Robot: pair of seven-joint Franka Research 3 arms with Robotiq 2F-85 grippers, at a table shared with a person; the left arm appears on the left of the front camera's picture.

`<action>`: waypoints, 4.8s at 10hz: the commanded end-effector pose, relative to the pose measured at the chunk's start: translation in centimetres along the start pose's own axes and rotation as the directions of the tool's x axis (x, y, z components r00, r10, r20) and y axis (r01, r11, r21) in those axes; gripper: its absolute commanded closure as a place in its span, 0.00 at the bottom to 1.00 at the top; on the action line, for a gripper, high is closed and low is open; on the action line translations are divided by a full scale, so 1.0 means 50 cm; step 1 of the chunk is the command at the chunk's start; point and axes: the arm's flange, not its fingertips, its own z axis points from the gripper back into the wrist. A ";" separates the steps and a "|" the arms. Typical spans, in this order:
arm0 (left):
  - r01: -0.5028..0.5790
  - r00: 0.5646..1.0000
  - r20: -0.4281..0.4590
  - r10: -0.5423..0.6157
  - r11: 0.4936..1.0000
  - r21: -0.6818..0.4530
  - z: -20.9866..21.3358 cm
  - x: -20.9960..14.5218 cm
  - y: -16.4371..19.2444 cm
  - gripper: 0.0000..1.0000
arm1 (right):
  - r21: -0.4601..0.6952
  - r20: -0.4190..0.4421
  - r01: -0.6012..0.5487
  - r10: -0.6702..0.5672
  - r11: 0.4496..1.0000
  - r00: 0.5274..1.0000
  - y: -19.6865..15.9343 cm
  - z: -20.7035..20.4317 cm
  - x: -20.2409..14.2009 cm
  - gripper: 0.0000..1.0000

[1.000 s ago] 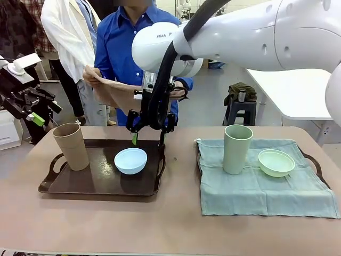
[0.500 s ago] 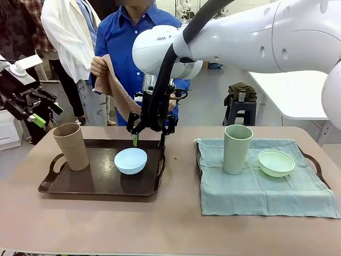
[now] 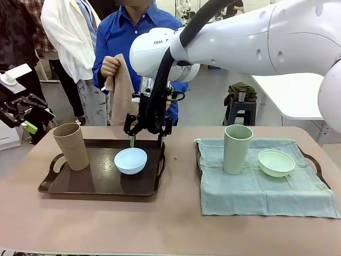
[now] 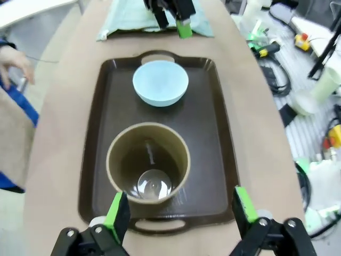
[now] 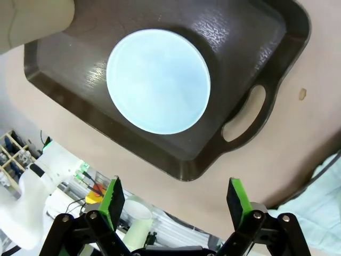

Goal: Set up a tray with a mat and arrange the tableware.
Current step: Pick up the Picnic Bowl and Reusable plastic cup from the Handle tray in front of the human's position and hold them in the air.

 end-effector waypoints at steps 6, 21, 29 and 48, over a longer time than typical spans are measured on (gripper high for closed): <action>0.044 0.987 0.155 -0.044 0.999 0.000 -0.026 -0.092 0.033 0.00 | -0.236 0.202 0.143 -0.095 0.961 0.975 0.028 -0.107 0.049 0.00; -0.023 0.985 0.170 0.015 0.999 0.041 -0.129 -0.129 0.039 0.00 | -0.098 0.317 0.409 -0.361 0.907 0.877 0.004 -0.129 0.072 0.00; -0.004 0.979 0.202 0.001 1.000 0.016 -0.200 -0.134 0.057 0.00 | -0.115 0.275 0.406 -0.364 0.907 0.890 0.010 -0.163 0.045 0.00; -0.027 0.976 0.218 0.028 1.000 -0.005 -0.248 -0.157 0.086 1.00 | -0.132 0.334 0.370 -0.310 0.920 0.890 0.031 -0.141 0.009 1.00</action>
